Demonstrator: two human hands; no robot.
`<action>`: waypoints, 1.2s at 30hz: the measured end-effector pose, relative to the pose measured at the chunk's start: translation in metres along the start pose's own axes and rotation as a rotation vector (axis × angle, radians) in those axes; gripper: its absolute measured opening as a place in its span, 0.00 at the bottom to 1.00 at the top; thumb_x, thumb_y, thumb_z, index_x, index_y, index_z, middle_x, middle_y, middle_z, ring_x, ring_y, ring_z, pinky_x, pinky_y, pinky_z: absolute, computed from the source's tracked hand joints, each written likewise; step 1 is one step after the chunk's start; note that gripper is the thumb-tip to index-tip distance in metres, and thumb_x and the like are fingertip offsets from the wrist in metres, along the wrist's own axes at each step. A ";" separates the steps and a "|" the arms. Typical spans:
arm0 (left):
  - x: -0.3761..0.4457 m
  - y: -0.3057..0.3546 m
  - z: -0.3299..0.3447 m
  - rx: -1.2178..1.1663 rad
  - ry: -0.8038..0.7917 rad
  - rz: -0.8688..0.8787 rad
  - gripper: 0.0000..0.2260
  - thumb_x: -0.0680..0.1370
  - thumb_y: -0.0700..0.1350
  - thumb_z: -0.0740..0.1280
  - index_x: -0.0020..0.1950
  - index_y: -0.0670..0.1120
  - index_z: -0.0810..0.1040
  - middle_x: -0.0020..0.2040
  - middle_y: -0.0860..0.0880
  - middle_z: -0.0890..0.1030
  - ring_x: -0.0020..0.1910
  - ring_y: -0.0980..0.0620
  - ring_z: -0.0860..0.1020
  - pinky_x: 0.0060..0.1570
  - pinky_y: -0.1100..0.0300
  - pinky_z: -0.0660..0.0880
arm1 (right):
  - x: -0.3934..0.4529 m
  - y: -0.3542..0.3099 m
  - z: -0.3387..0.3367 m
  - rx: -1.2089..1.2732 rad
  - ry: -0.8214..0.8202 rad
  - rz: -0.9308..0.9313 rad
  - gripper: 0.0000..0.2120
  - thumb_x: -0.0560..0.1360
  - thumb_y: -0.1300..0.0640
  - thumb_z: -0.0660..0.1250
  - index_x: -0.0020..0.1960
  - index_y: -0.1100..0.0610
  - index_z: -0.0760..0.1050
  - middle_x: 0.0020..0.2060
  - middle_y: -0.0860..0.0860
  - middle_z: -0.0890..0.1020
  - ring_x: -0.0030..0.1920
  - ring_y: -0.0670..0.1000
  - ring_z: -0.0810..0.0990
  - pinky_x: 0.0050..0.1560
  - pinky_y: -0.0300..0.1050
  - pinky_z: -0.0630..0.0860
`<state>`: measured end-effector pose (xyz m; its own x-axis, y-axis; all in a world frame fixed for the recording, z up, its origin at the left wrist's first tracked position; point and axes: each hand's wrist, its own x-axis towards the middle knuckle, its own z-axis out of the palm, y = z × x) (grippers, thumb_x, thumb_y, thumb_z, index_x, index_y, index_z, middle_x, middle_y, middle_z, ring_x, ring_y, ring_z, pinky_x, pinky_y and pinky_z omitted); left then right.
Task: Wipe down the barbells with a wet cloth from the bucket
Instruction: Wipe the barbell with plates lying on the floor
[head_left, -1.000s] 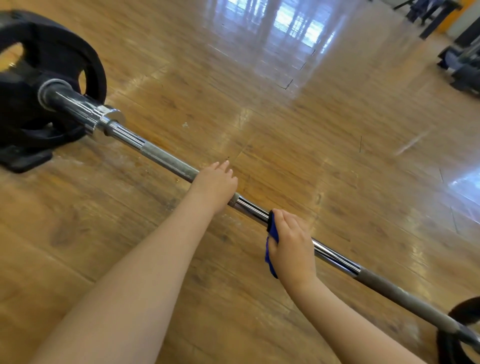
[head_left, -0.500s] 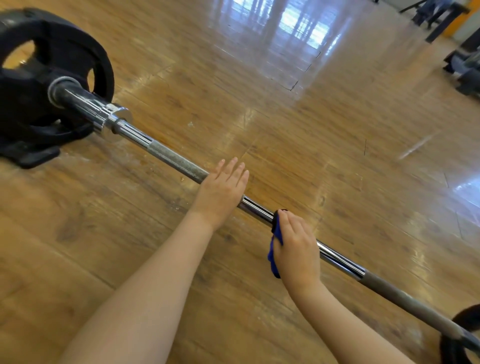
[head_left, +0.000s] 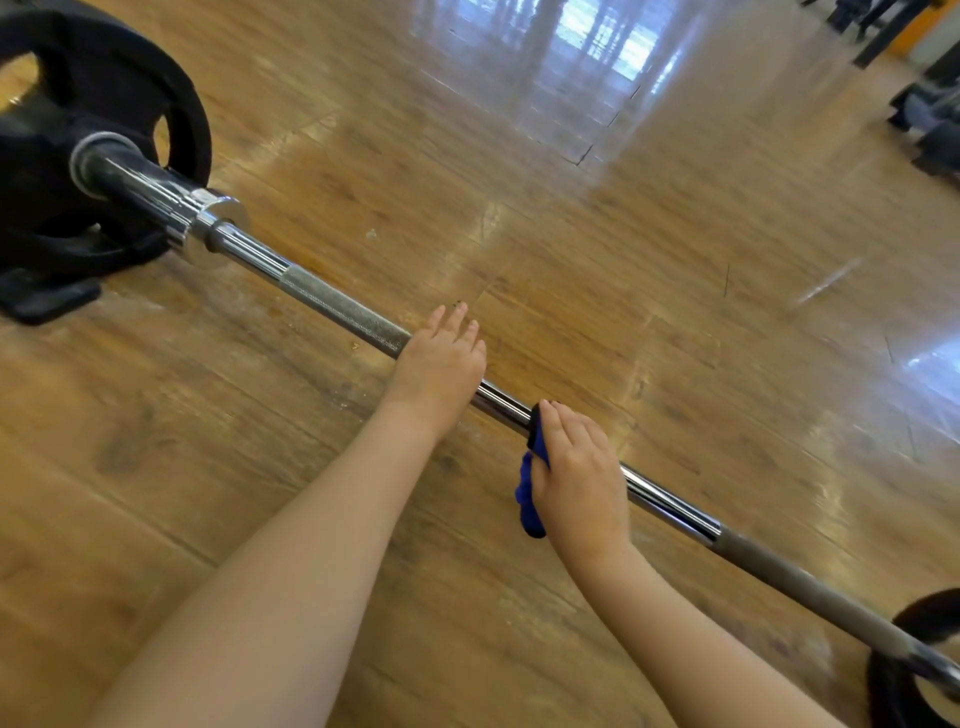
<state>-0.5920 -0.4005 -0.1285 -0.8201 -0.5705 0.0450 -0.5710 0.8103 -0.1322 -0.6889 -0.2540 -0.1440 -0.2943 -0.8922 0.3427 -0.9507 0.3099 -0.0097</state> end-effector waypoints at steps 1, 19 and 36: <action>0.001 0.001 -0.002 0.002 -0.020 -0.003 0.24 0.80 0.39 0.58 0.76 0.42 0.58 0.77 0.43 0.57 0.77 0.43 0.50 0.74 0.48 0.46 | -0.005 0.006 -0.004 -0.008 0.000 0.016 0.28 0.56 0.71 0.78 0.55 0.69 0.78 0.48 0.61 0.83 0.48 0.59 0.83 0.50 0.55 0.78; -0.007 0.005 -0.003 -0.090 0.008 -0.061 0.24 0.82 0.40 0.56 0.77 0.42 0.54 0.77 0.43 0.58 0.76 0.45 0.53 0.74 0.50 0.46 | -0.005 0.008 -0.012 0.041 -0.008 0.004 0.26 0.57 0.70 0.78 0.54 0.68 0.79 0.47 0.59 0.83 0.46 0.58 0.82 0.49 0.52 0.78; 0.005 0.005 -0.003 -0.098 -0.093 -0.046 0.15 0.79 0.39 0.60 0.66 0.46 0.72 0.72 0.45 0.69 0.75 0.47 0.59 0.74 0.51 0.51 | 0.017 -0.020 0.005 0.096 0.035 -0.010 0.24 0.57 0.69 0.77 0.53 0.68 0.79 0.46 0.58 0.83 0.46 0.58 0.83 0.48 0.51 0.79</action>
<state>-0.5990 -0.3991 -0.1255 -0.7885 -0.6134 -0.0439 -0.6125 0.7898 -0.0342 -0.6756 -0.2771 -0.1427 -0.2826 -0.8827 0.3754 -0.9591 0.2666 -0.0950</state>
